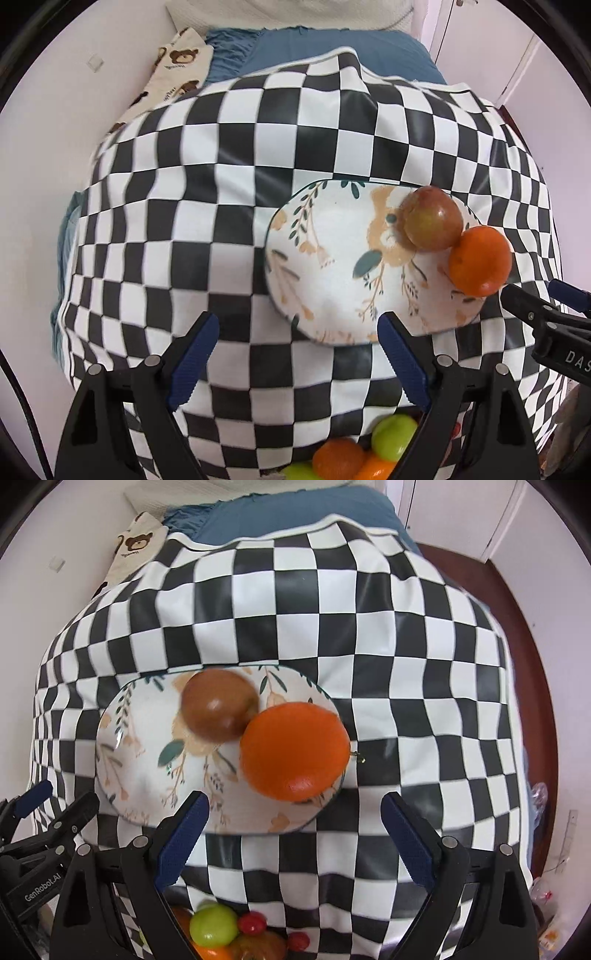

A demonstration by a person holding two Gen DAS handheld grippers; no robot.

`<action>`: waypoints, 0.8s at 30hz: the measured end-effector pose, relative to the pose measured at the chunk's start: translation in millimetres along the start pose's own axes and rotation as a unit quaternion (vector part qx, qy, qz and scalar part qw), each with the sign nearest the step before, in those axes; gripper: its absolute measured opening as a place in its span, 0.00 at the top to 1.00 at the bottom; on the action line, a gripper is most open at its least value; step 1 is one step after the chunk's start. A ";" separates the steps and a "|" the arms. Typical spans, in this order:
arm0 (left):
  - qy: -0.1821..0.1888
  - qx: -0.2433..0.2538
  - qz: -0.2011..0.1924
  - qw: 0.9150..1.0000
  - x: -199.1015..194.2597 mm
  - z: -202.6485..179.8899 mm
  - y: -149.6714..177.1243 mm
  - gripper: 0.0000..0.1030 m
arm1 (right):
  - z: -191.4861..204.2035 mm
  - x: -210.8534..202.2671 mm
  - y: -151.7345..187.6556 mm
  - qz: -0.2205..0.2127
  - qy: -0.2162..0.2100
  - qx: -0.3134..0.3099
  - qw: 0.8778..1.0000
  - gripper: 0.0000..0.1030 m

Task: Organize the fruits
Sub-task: 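Carry the apple and orange onto the floral plate and release both, then grasp the green apple with the left tool while the right tool grasps the red apple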

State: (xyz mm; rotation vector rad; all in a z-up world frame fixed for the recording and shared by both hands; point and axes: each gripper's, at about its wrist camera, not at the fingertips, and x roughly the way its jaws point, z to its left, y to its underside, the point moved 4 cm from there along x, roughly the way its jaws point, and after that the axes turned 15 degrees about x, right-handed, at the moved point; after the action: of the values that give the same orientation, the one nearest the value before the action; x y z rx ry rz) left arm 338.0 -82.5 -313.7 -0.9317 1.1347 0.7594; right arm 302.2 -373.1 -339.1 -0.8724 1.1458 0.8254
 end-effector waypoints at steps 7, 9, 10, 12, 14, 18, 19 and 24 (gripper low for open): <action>-0.012 -0.010 -0.033 0.999 -45.5 -5.3 32.3 0.15 | 8.6 -53.8 39.3 -0.035 -0.006 0.001 0.999 0.07; -0.012 -0.013 -0.042 0.999 -55.1 -4.8 38.7 0.15 | 23.7 -71.5 45.1 -0.044 -0.010 0.003 0.999 0.07; -0.013 -0.014 -0.047 0.999 -61.1 -4.6 42.5 0.15 | 29.3 -76.4 46.7 -0.048 -0.010 0.003 0.999 0.07; -0.016 -0.015 -0.056 0.998 -70.1 -5.2 46.5 0.15 | 36.5 -84.2 57.5 -0.058 -0.014 0.004 0.998 0.07; -0.017 -0.016 -0.065 0.998 -80.9 -5.8 50.7 0.15 | 56.3 -80.2 64.6 -0.063 -0.014 0.002 0.998 0.07; -0.015 -0.014 -0.081 0.996 -97.4 -8.2 56.6 0.15 | 77.7 -81.8 83.1 -0.077 -0.022 0.002 0.997 0.07; -0.014 -0.013 -0.084 0.996 -100.6 -8.7 57.5 0.15 | 78.7 -86.0 85.7 -0.082 -0.023 0.001 0.996 0.07; -0.016 -0.012 -0.100 0.995 -115.7 -9.5 61.1 0.15 | 85.3 -103.0 99.9 -0.089 -0.039 0.005 0.995 0.07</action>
State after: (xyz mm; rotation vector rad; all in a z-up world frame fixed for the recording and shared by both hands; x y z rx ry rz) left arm 250.3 -69.4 -217.0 -1.0330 0.9895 0.6226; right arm 225.8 -263.9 -238.6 -0.9134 0.9880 0.7006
